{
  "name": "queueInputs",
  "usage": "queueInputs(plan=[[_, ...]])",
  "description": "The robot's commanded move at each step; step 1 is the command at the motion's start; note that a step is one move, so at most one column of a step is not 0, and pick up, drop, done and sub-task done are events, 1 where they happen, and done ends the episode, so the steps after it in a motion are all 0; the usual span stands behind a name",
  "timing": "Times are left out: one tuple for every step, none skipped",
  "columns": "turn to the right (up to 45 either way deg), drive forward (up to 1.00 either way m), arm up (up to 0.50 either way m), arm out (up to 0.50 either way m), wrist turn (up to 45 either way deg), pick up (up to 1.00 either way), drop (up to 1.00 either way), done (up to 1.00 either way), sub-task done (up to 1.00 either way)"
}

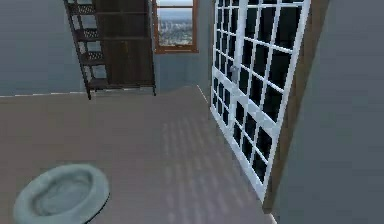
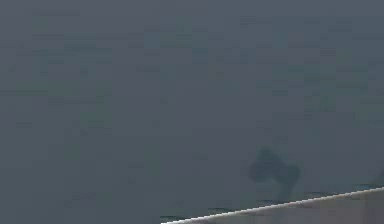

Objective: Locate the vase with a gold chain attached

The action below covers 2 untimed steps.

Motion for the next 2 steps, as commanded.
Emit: queueInputs(plan=[[-45.0, 0.0, 0.0, 0.0, 0.0, 0.0, 0.0, 0.0, 0.0], [-6.0, 0.0, 0.0, 0.0, 0.0, 0.0, 0.0, 0.0, 0.0]])
